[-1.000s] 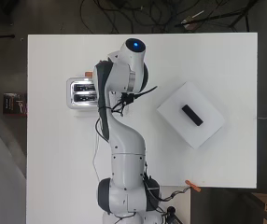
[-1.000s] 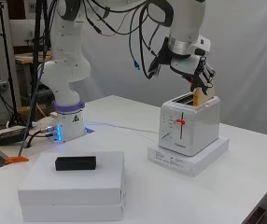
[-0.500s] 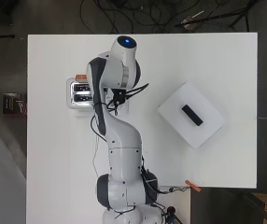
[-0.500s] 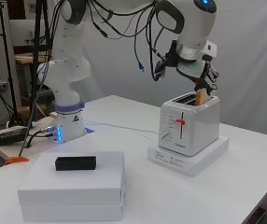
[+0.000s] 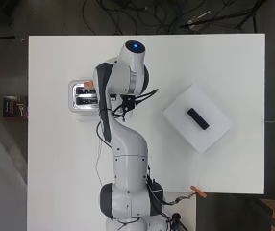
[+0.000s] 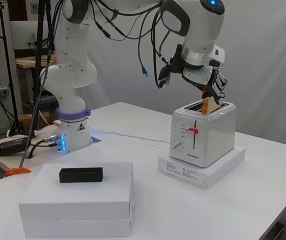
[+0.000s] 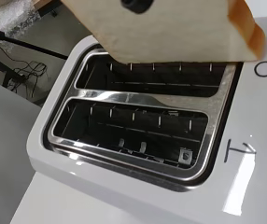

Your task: Teleoperate dual arm-hand system to toast a bread

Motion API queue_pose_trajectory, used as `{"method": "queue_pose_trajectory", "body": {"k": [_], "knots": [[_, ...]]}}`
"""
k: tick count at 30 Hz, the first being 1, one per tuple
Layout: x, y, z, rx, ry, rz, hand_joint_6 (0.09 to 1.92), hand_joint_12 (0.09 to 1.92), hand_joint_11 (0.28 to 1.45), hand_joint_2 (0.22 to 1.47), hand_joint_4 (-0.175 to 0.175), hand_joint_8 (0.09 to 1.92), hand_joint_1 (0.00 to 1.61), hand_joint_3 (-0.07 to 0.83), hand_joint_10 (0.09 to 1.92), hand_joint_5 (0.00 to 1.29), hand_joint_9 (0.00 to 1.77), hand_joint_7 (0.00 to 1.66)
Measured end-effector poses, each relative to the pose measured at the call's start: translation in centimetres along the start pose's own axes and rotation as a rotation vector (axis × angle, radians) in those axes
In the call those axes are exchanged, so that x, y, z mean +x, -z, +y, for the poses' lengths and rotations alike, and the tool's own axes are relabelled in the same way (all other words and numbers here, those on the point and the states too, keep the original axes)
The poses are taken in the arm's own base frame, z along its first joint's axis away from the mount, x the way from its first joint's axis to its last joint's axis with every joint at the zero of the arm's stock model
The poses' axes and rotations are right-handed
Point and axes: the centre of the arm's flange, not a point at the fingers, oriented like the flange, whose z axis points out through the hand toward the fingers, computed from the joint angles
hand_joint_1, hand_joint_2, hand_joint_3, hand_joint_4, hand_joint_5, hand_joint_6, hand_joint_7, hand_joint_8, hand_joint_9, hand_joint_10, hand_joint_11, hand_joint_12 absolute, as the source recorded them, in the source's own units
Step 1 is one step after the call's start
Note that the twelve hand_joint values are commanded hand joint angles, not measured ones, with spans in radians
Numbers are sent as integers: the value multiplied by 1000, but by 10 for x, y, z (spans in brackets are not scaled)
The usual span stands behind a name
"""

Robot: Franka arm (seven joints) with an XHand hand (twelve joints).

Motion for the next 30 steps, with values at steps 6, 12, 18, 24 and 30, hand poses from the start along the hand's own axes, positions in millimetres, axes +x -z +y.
{"method": "queue_pose_trajectory", "body": {"k": [6, 12, 18, 24, 30], "knots": [[17, 0, -15, -34, 48, -37, 1386, 87, 823, 1236, -175, 1222, 1205, -1, 357, 598, 1197, 929], [24, 1, -17, -36, 68, -27, 1343, 241, 828, 1232, -175, 1250, 1208, 5, 552, 609, 1176, 927], [25, -10, -15, -16, 62, -18, 648, 87, 491, 1058, -52, 268, 352, -17, 99, 213, 628, 450], [23, -23, -17, -70, -31, -127, 87, 87, 355, 930, -6, 87, 3, 3, 87, 90, 248, 158], [11, -23, -10, -170, -109, -106, 87, 87, 363, 1022, 30, 87, 0, 15, 87, 186, 284, 228]]}}
